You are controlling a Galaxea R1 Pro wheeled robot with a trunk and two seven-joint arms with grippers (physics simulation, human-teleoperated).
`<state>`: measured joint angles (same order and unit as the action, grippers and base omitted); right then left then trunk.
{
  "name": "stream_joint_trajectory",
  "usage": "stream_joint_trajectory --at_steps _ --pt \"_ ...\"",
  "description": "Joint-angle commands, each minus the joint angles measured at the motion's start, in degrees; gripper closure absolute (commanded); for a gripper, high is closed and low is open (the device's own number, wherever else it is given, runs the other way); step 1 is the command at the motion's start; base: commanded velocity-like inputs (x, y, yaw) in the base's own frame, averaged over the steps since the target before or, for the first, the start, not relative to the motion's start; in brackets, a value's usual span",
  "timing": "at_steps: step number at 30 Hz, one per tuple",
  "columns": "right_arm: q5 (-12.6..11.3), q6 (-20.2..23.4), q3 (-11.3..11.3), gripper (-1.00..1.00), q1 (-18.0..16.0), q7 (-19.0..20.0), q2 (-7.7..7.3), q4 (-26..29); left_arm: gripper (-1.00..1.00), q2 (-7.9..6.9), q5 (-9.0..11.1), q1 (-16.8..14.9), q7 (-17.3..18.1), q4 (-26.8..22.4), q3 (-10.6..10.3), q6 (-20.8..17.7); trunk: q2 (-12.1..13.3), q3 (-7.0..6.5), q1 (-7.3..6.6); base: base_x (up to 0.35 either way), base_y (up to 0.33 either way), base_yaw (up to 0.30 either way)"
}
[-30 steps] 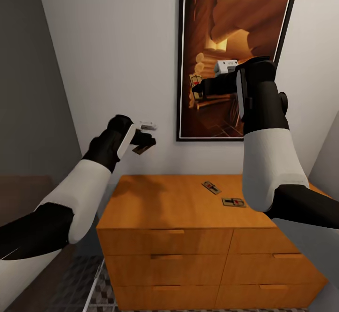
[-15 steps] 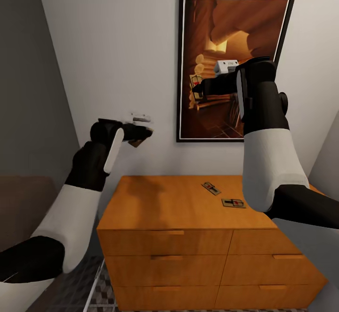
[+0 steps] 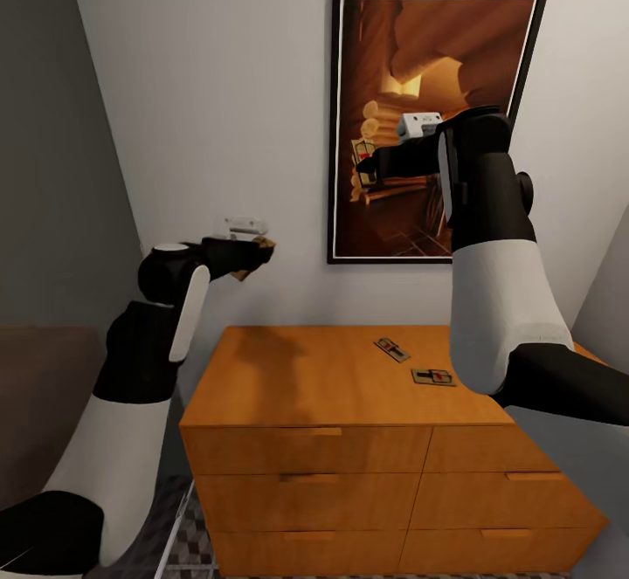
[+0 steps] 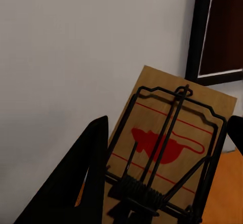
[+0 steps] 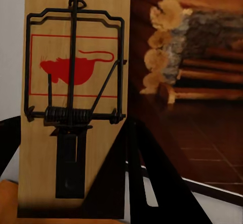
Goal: Take the four mousetraps from the cabinet in the bathroom and place them on the bathroom floor. Make sure all four end up on the same floor surface, and ensure that at least two of them are either under or directly next to the same bathroom sink.
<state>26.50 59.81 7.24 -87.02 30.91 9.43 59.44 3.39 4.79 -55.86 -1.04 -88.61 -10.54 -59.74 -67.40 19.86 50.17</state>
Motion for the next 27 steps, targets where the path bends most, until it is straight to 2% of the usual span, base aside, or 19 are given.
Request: stream_joint_trajectory --at_steps 1,5,13,19,20,27 --pt "0.4 0.2 0.2 1.00 -0.1 0.4 0.07 0.1 1.00 -0.07 0.3 0.3 -0.1 -0.6 0.0 -0.3 0.0 0.08 0.00 0.000 0.000 0.000" --pt "0.4 0.2 0.1 1.00 0.1 0.5 0.07 0.6 1.00 -0.28 0.3 1.8 -0.1 -2.2 0.1 -0.3 0.0 0.08 0.00 0.000 0.000 0.000" --pt "0.4 0.2 0.0 1.00 0.6 0.6 0.10 1.5 1.00 -0.31 0.4 2.5 -0.2 -2.8 0.1 -0.3 0.0 0.08 0.00 -0.123 0.000 0.000" --pt "0.4 0.2 -0.1 1.00 3.6 0.6 0.21 4.3 1.00 -0.27 0.5 2.7 -0.2 -2.9 0.0 -0.3 0.0 0.08 0.00 -0.115 0.000 0.000" --pt "0.4 0.2 -0.2 1.00 5.2 0.6 0.23 6.3 1.00 -0.24 0.5 2.7 -0.3 -2.9 -0.1 -0.3 0.0 0.08 0.00 -0.032 0.000 0.000" --pt "0.2 0.2 -0.3 1.00 7.7 0.7 0.23 10.5 1.00 -0.23 0.5 2.8 -0.3 -2.9 -0.1 -0.3 0.0 0.08 0.00 -0.022 0.000 0.000"
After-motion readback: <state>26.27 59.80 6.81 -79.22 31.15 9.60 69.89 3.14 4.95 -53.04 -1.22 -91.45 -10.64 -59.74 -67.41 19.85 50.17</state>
